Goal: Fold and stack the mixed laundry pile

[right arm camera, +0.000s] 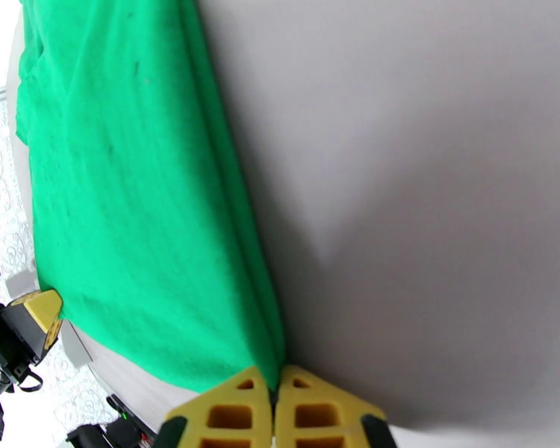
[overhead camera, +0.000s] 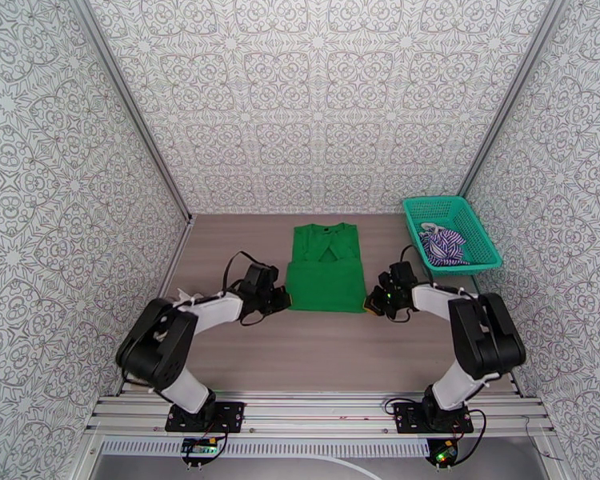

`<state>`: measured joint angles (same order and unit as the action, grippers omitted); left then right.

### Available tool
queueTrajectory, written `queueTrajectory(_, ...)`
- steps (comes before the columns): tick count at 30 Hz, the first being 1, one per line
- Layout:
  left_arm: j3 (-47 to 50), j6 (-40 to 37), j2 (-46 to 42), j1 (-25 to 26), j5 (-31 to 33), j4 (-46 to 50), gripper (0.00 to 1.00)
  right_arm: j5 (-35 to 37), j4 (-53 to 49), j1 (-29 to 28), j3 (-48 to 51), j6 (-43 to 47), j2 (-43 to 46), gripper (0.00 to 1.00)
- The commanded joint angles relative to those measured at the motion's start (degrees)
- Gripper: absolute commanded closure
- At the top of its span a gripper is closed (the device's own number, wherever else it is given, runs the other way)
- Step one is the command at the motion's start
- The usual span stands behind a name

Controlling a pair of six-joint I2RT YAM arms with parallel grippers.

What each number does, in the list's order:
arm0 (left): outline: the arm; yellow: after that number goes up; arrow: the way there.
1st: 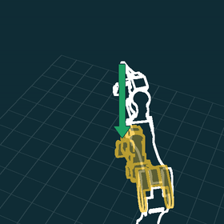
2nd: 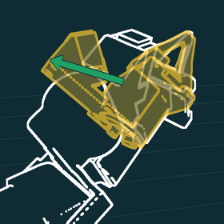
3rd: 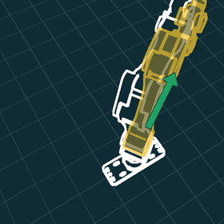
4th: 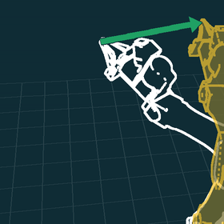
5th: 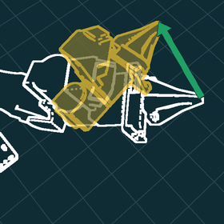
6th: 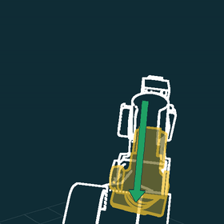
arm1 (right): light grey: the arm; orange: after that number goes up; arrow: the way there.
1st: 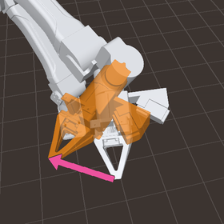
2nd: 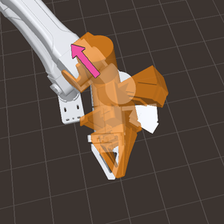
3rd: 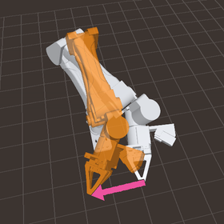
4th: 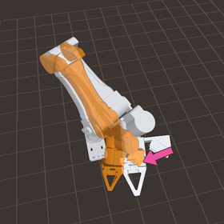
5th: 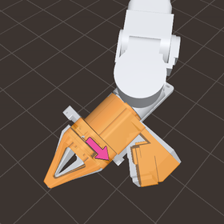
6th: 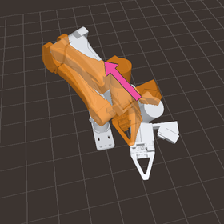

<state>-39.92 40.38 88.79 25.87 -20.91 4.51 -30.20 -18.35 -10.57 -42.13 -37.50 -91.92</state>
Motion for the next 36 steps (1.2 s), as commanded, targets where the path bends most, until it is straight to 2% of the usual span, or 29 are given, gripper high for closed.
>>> queueTrajectory(1, 4.53, 2.13, -5.63, 3.09, 3.03, 3.92, 1.0, 1.92, -4.94, -1.32, 4.86, 0.28, 6.16, 1.0)
queueTrajectory(6, 6.95, 6.43, -14.92, 10.56, 6.32, 10.62, 1.0, 4.5, -13.42, -3.49, 9.39, -0.62, 18.36, 1.0)
queueTrajectory(8, 6.36, 7.29, -17.59, 12.11, 8.95, 13.75, 1.0, 6.22, -17.76, -3.75, 9.27, -0.63, 22.95, 1.0)
queueTrajectory(13, 1.15, 4.77, -20.3, 10.54, 9.01, 18.9, 1.0, 11.71, -27.98, -3.76, -0.05, 1.13, 26.93, 1.0)
queueTrajectory(18, -9.2, -0.09, -14.62, 4.0, 3.98, 20.0, 1.0, 16.48, -32.38, -3.76, -15.49, 3.33, 19.9, 1.0)
queueTrajectory(23, -20.14, -3.47, -6.67, -0.23, -0.53, 19.44, 1.0, 17.71, -32.46, -3.09, -28.75, 4.95, 11.07, 1.0)
queueTrajectory(29, -29.5, -5.75, 2.47, -3.44, -2.08, 16.94, 1.0, 16.28, -29.76, -1.24, -39.24, 6.38, 1.16, 1.0)
queueTrajectory(36, -37.48, -5.69, 13.07, -6.4, -5.77, 14.09, 1.0, 11.04, -23.67, 1.06, -47.36, 7.39, -9.69, 1.0)
